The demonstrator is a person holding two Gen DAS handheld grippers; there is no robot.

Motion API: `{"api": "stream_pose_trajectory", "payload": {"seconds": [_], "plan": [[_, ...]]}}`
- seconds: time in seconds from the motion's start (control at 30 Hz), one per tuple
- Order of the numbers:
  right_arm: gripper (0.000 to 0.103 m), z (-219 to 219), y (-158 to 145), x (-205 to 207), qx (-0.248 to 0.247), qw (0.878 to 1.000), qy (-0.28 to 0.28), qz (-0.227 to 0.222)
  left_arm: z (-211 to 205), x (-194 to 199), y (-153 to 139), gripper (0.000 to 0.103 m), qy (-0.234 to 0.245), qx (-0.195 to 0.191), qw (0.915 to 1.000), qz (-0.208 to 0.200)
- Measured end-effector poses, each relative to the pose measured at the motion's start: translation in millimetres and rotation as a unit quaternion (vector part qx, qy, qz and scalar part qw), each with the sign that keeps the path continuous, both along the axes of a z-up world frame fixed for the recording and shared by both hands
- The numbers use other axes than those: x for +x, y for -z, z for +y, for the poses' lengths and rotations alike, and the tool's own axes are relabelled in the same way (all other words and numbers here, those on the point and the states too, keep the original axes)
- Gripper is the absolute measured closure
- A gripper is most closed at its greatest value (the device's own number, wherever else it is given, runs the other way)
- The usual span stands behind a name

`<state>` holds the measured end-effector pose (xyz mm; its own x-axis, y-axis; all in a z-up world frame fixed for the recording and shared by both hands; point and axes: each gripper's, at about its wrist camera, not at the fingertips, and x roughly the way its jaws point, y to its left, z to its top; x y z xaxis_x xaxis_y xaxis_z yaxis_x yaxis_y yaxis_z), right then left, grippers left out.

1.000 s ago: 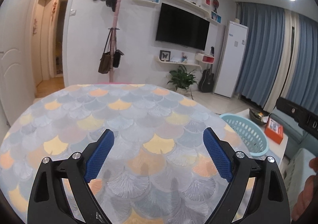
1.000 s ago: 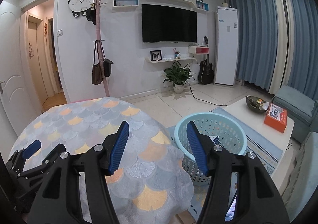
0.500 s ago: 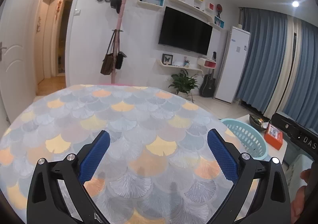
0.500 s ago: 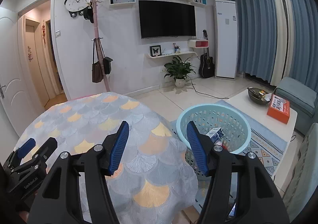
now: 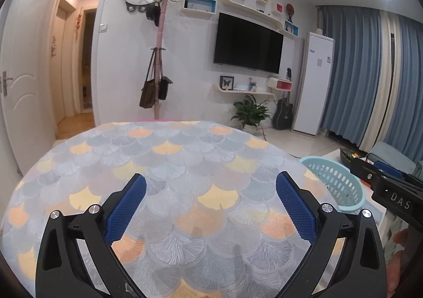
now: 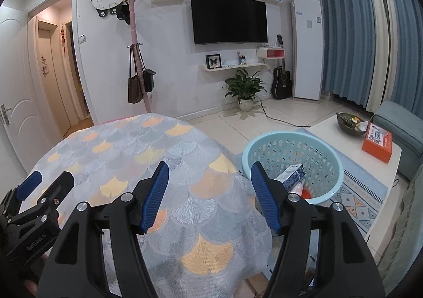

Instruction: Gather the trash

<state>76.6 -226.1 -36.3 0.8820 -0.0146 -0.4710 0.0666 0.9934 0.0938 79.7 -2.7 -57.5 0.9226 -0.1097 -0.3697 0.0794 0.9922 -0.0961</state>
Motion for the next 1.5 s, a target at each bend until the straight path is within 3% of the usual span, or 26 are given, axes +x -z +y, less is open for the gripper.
{"api": "stream_pose_trajectory", "payload": {"seconds": [0.57, 0.9, 1.5], "plan": [[0.042, -7.4, 7.6, 8.6, 0.014, 1.000, 0.003, 0.009, 7.3, 2.9, 2.0, 0.007, -0.010, -0.006, 0.9999, 0.008], [0.036, -2.6, -0.5, -0.3, 0.011, 1.000, 0.010, -0.004, 3.2, -1.0, -0.5, 0.007, -0.010, 0.004, 0.9999, 0.000], [0.035, 4.5, -14.3, -13.0, -0.007, 1.000, 0.021, -0.022, 0.1, -4.6, -0.6, 0.007, -0.013, 0.014, 0.9998, 0.001]]}}
